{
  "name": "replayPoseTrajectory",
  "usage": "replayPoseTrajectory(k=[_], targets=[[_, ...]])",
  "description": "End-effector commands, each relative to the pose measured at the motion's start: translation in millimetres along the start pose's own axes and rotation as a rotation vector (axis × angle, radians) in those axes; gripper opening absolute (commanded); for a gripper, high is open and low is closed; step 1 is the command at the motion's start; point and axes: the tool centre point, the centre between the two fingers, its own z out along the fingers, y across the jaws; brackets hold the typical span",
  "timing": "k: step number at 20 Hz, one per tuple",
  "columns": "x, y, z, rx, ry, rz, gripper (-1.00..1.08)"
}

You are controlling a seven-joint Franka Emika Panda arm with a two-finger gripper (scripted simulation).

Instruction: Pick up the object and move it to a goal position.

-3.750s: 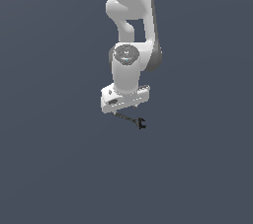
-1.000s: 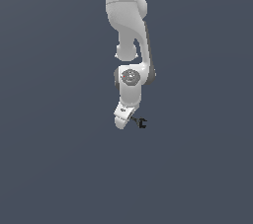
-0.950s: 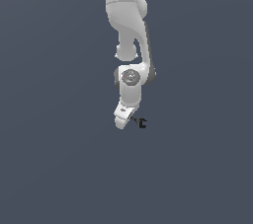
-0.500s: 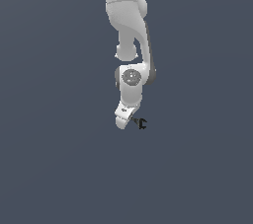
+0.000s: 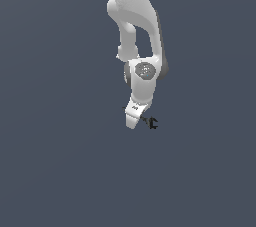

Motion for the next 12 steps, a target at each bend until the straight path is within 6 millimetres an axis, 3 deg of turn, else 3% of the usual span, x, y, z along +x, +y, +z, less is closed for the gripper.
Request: replayPoseTrajectory(k=[1, 12], targets=[[17.0, -5.2, -18.6, -0.001, 0.001, 0.0, -1.0], [99.9, -27.3, -107.6, 0.0, 0.0, 0.003, -1.0]])
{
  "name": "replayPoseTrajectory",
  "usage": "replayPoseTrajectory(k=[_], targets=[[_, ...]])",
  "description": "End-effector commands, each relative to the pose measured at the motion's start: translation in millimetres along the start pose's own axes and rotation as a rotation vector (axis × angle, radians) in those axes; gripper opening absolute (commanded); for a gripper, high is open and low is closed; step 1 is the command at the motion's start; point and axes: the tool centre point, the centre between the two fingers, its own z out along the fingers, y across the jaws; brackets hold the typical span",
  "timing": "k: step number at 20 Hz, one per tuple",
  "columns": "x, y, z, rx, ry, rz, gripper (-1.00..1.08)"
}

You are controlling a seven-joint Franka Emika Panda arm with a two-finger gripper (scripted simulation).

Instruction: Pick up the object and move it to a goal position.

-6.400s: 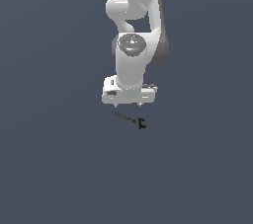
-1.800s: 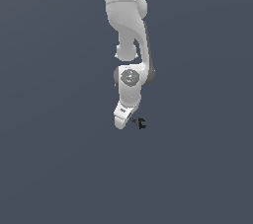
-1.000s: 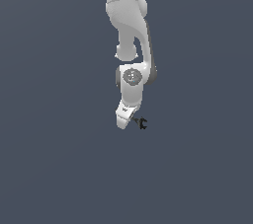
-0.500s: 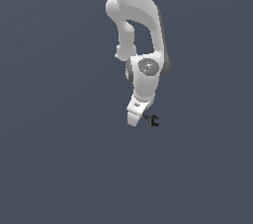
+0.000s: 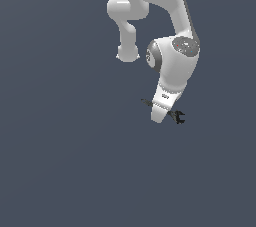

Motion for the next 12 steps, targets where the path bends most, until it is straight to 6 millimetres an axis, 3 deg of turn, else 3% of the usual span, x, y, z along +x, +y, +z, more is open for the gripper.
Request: replayPoseTrajectory(k=[1, 6, 12], targets=[[15.0, -3.6, -16.5, 0.001, -0.001, 0.002, -1.0], [35.6, -7.5, -37.6, 0.001, -0.001, 0.003, -1.0], [45.4, -8.9, -47.2, 0.001, -0.001, 0.004, -1.0]])
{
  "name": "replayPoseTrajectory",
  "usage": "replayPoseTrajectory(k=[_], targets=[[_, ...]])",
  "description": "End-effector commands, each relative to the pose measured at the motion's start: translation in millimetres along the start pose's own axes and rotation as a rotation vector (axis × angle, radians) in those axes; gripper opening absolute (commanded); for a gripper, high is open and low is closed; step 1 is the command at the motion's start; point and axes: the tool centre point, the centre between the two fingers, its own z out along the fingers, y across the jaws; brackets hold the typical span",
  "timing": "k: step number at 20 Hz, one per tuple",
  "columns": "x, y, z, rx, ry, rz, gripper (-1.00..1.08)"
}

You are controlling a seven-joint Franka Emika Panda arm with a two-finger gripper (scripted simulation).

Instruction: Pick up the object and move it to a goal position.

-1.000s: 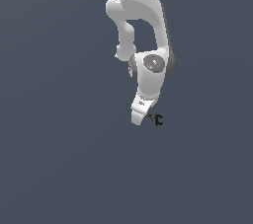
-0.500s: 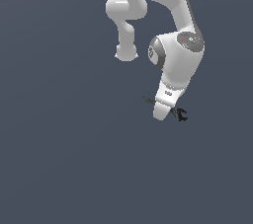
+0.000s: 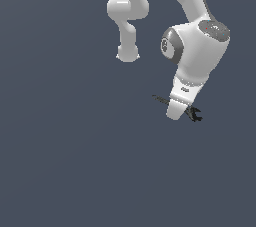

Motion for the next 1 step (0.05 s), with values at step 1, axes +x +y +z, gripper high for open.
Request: replayPoseTrajectory(k=[1], targets=[[1.7, 0.0, -1.9, 0.0, -0.001, 0.001, -1.0]])
